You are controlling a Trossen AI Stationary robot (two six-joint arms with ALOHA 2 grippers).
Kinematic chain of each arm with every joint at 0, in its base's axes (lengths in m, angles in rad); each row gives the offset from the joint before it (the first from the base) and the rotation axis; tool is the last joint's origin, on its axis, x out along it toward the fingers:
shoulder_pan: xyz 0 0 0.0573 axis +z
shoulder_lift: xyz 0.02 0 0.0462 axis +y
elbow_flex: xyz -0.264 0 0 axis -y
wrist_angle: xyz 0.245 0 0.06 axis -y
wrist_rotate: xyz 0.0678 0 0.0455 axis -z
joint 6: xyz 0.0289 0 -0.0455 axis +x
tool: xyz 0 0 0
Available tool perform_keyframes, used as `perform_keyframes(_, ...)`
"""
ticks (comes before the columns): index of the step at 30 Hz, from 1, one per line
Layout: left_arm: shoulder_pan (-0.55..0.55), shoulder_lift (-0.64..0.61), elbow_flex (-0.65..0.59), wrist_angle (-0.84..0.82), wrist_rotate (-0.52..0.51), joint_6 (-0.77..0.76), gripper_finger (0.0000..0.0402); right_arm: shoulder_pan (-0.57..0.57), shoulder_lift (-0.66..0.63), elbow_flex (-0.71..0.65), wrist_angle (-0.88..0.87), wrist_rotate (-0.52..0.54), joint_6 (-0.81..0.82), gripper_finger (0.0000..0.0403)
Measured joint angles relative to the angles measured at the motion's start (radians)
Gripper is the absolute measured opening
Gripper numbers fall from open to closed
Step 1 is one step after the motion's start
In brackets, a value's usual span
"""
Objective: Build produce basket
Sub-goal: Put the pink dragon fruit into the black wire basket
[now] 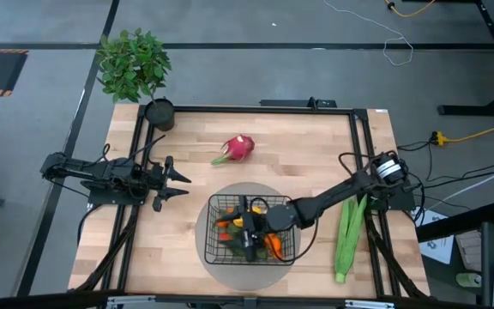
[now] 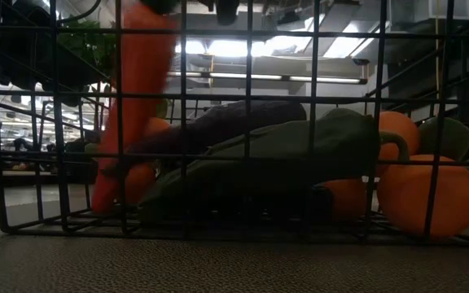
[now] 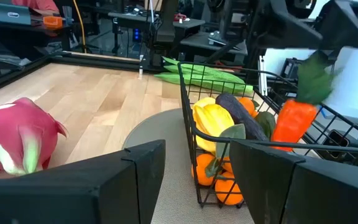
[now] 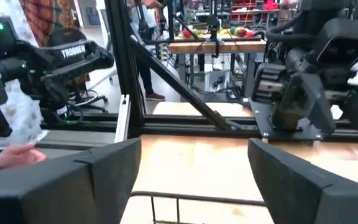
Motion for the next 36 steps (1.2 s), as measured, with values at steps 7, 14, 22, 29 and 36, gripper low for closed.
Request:
perform_keyframes(7, 0.0, 0.0, 0.0, 0.0, 0.0, 0.0, 0.017, -0.001, -0.079, 0.0, -0.02, 0.002, 0.018, 0.0302)
perform_keyframes(14, 0.0, 0.0, 0.0, 0.0, 0.0, 0.0, 0.017, 0.0, -0.196, 0.0, -0.168, 0.002, 0.117, 0.0302)
perform_keyframes(22, 0.0, 0.0, 0.0, 0.0, 0.0, 0.0, 0.017, -0.001, -0.226, 0.0, -0.471, 0.249, 0.237, 0.0303)
perform_keyframes(29, 0.0, 0.0, 0.0, 0.0, 0.0, 0.0, 0.017, -0.147, -0.289, 0.045, -0.634, 0.261, 0.282, 0.0303)
perform_keyframes(36, 0.0, 0.0, 0.0, 0.0, 0.0, 0.0, 0.017, -0.35, -0.232, 0.278, -0.892, -0.101, 0.118, 0.0303)
